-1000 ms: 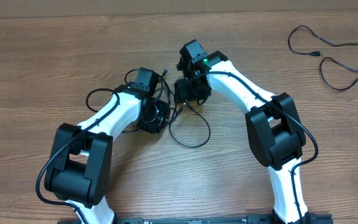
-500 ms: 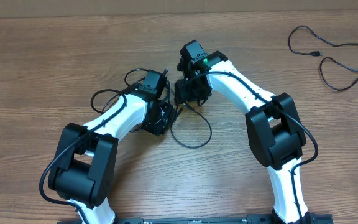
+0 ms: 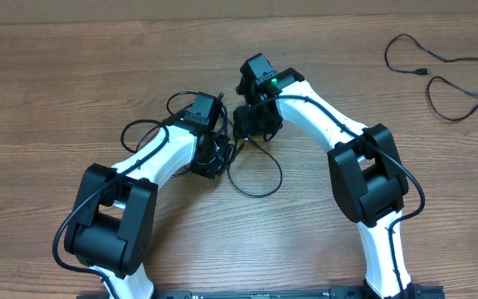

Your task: Untangle cables

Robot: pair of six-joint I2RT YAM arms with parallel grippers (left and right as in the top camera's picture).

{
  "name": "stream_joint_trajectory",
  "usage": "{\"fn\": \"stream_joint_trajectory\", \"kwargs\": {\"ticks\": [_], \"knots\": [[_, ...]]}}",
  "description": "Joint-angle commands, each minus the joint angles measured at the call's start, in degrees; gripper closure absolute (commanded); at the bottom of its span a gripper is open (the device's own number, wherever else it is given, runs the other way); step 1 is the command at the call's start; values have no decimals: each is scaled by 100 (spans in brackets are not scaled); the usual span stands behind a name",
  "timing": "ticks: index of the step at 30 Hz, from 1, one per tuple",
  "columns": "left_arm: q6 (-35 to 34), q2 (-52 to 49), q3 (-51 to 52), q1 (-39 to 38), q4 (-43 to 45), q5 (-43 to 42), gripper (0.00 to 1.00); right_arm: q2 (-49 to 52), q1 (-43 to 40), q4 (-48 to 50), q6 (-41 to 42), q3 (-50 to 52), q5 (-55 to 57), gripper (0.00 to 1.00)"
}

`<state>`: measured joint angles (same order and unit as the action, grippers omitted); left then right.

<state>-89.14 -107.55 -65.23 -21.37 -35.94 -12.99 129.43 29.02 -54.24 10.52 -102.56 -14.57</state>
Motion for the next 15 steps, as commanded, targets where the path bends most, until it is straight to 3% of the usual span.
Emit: {"fn": "stream_joint_trajectory", "kwargs": {"ticks": [1,11,15], "knots": [[-136,-94,28,-9,4,98,74,-103,-11,-4,13,24,61,47],[-240,-94,28,-9,7,94,82,-103,-11,-4,13,24,61,47],[-238,-94,28,-11,4,94,81,-103,-11,-4,13,24,59,47]]}}
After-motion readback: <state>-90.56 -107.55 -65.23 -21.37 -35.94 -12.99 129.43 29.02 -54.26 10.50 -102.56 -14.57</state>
